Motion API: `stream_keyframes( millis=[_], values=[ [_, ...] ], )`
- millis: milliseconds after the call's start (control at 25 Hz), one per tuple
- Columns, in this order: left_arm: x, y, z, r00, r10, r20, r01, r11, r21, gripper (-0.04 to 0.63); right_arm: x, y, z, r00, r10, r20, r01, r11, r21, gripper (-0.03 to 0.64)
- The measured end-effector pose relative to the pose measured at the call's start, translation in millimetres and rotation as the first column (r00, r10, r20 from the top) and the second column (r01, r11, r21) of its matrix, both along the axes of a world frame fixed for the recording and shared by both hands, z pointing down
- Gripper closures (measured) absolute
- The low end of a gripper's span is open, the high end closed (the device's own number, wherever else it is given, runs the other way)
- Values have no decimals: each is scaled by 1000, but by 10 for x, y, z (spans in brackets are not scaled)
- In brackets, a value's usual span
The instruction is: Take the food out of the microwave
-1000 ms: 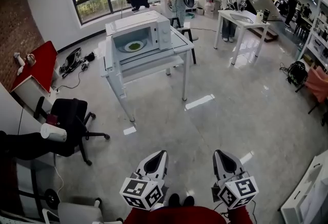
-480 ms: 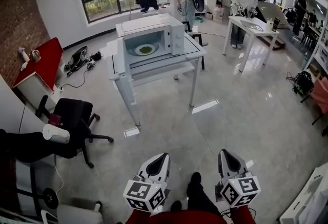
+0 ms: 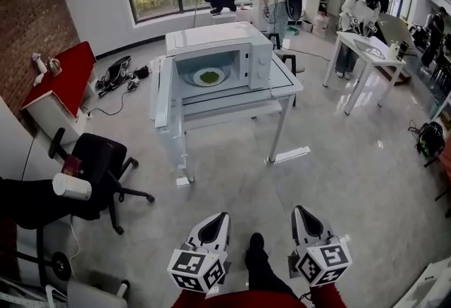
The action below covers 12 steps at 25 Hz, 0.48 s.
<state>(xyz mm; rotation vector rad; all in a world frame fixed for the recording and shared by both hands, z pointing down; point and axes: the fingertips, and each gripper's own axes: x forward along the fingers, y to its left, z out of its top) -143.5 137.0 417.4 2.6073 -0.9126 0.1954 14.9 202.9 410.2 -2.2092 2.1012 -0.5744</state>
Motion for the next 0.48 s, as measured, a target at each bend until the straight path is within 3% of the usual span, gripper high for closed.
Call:
stream_keyframes(
  millis=[480],
  values=[
    [893,-1596,-132,984,-179,16,179,984,6,588,927,-1585,-43,990,-144,10,144,989,-27,603]
  ],
)
